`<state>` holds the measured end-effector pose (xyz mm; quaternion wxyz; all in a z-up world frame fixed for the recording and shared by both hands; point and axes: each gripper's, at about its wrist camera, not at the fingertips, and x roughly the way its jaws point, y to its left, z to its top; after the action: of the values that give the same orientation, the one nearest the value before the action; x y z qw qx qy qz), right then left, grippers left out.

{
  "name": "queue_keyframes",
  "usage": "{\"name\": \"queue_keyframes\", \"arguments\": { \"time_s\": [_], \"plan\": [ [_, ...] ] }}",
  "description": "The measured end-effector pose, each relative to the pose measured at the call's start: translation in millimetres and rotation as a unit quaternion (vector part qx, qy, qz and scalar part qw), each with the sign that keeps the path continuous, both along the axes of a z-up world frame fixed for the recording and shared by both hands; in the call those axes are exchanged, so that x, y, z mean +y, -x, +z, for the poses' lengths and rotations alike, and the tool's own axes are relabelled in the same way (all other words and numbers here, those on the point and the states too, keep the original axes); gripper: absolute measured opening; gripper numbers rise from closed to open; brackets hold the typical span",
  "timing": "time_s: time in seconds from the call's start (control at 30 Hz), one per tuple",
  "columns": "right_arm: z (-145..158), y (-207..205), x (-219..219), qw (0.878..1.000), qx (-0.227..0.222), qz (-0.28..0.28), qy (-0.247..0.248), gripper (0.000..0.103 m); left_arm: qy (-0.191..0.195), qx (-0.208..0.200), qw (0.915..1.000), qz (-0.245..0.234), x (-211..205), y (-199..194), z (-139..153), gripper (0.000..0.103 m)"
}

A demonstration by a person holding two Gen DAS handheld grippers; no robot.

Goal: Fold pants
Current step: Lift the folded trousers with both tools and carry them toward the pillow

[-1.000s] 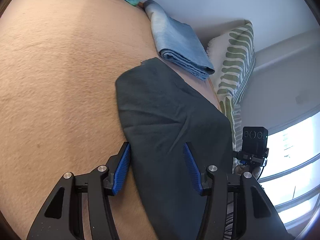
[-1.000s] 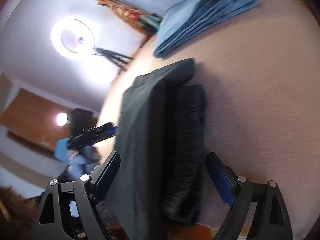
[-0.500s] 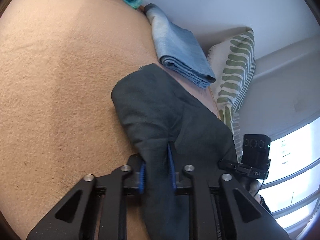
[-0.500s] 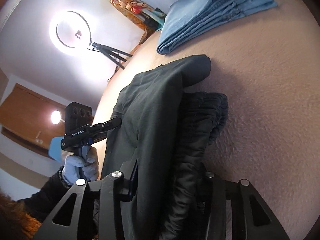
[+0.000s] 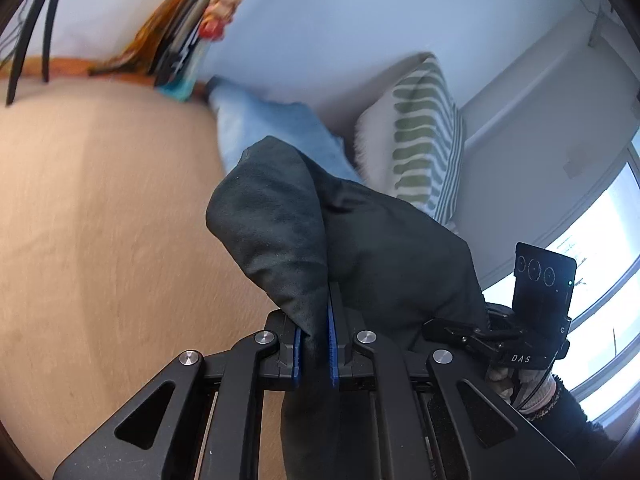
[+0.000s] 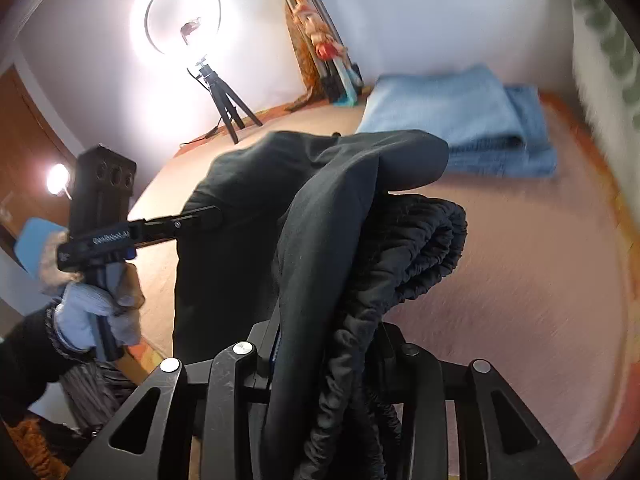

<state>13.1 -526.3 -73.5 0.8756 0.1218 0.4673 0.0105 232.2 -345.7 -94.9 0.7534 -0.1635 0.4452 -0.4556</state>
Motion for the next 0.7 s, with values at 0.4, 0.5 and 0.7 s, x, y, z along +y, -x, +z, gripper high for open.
{"name": "queue_keyframes", "arguments": {
  "time_s": [0.4,0.5,0.7],
  "plan": [
    [50,-31,-15,0.998,-0.036,-0.02,0.046,0.033,0.025,-0.051,0.9984,0.002,-24,-44,48,0.007],
    [62,-42,-28,0.997,-0.046,-0.025,0.052,0.033,0.028,-0.062,0.9977,0.006,-35,-65,61,0.007],
    [82,-80,-60,0.995,-0.055,-0.03,0.072,0.033,0.03,-0.086,0.9957,0.01,-65,-104,81,0.007]
  ]
}}
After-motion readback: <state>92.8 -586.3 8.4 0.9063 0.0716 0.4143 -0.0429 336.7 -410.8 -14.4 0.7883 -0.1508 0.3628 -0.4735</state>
